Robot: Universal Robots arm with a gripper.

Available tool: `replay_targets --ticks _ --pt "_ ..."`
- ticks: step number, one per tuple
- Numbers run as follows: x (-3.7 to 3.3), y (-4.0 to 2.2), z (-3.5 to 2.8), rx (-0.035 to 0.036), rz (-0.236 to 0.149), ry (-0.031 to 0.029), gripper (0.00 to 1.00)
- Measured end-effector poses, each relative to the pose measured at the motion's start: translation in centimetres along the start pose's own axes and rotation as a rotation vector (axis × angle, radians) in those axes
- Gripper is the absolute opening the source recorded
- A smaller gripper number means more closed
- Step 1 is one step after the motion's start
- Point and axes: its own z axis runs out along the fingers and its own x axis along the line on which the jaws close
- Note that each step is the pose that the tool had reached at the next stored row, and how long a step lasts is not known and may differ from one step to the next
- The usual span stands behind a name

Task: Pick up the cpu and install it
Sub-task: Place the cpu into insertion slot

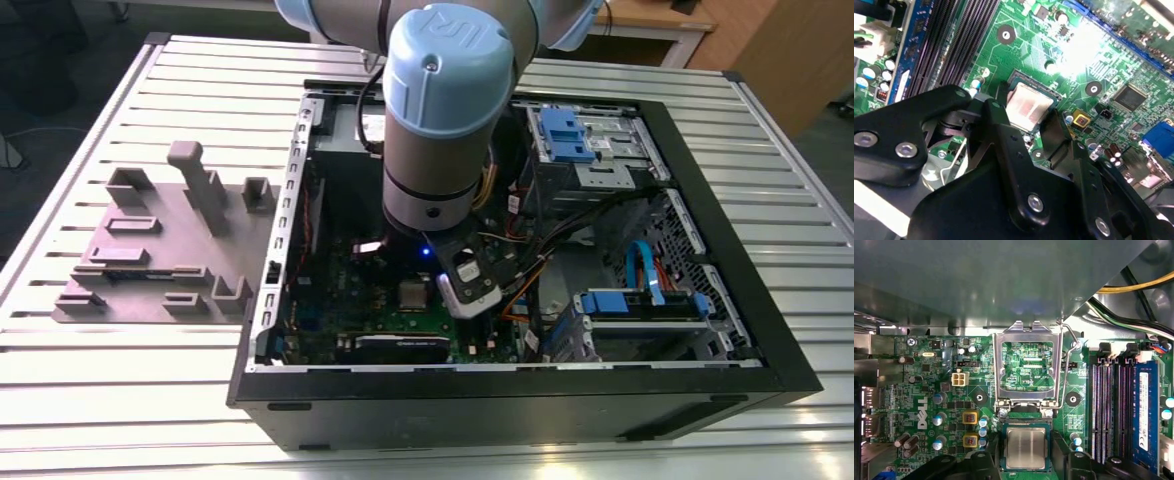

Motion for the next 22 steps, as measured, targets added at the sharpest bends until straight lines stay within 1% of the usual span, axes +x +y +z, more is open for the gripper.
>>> replay_targets --ticks 5,9,22 --pt "-0.01 0.00 -0.01 0.0002 0.000 0.0000 0.53" --pt "-0.01 0.01 -0.13 -0.0010 0.000 -0.0003 0.53" --pt "0.01 0.03 -1.05 -0.0008 0.000 0.0002 0.53"
